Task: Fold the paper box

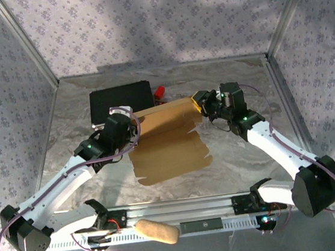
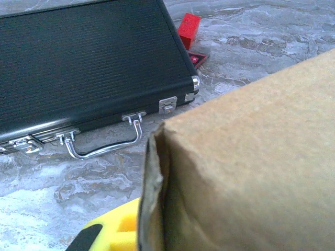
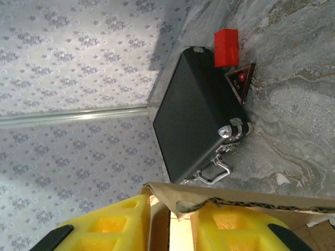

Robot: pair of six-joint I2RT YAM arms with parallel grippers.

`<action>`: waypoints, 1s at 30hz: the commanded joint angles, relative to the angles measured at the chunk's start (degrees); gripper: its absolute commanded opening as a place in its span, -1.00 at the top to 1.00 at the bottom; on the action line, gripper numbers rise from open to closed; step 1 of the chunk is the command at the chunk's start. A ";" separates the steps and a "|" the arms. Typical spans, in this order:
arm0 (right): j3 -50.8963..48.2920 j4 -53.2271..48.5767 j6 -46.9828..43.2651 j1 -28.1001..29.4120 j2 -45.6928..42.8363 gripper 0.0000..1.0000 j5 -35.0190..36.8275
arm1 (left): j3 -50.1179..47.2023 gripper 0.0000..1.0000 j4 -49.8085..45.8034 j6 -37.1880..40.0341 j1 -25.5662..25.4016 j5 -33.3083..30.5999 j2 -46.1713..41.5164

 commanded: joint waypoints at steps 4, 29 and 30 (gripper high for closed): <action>3.76 -6.84 -8.57 -0.23 1.01 0.49 -5.26 | 1.29 1.00 1.52 -0.05 -0.34 0.66 -0.61; 0.89 -22.02 -23.31 5.36 -15.90 0.29 7.66 | 1.46 1.00 2.00 0.51 1.01 1.29 -0.17; -0.41 -21.97 -23.84 5.04 -17.34 0.27 7.74 | 1.46 1.00 1.96 0.64 1.07 1.39 -0.17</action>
